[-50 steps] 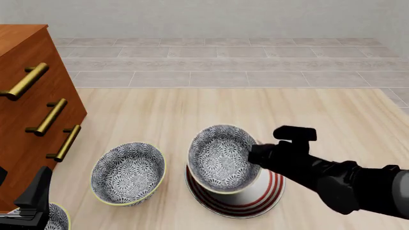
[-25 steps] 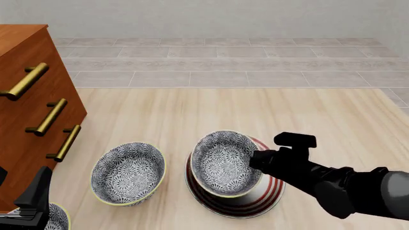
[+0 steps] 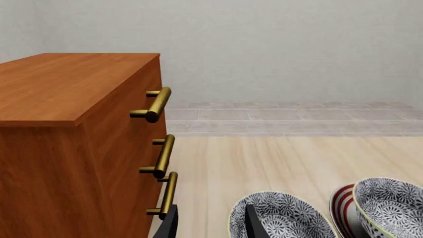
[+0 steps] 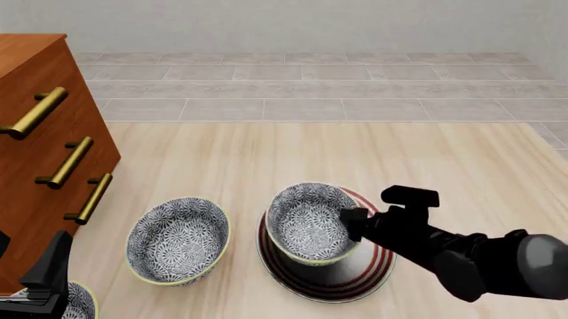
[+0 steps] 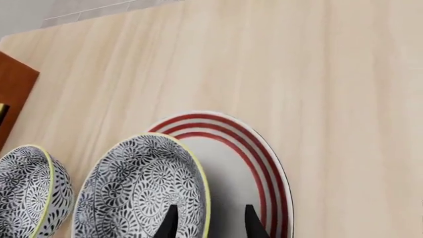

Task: Pick up the bowl and put it in the front on the plate.

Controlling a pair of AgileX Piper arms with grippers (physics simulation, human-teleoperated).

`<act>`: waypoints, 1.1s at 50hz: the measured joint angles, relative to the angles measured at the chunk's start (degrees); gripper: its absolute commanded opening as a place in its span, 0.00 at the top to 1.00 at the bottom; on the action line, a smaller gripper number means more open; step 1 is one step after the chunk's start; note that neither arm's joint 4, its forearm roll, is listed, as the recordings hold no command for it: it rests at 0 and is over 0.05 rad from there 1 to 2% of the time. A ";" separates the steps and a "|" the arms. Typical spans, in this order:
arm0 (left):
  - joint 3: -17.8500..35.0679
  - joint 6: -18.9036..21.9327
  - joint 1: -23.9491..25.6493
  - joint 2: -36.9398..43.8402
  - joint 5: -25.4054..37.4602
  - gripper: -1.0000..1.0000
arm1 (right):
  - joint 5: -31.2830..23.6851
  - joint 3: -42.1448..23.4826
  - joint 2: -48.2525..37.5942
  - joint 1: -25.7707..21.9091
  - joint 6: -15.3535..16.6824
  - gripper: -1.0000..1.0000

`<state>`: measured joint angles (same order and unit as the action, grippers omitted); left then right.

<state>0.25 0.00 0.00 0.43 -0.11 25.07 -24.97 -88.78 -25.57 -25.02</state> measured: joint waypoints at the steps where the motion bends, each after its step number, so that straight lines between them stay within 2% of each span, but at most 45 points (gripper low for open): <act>1: 0.00 0.00 0.00 0.00 0.00 0.00 | -0.12 -0.04 0.13 -0.02 0.10 0.00; 34: 0.00 0.00 0.00 0.00 0.00 0.00 | -8.42 -2.61 10.70 -2.00 4.33 0.00; 55: 0.00 0.00 0.00 0.00 0.00 0.00 | -15.83 -5.08 19.60 -2.73 7.65 0.00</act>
<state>0.25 0.00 0.00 0.43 -0.11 9.24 -30.05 -69.18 -28.31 -17.37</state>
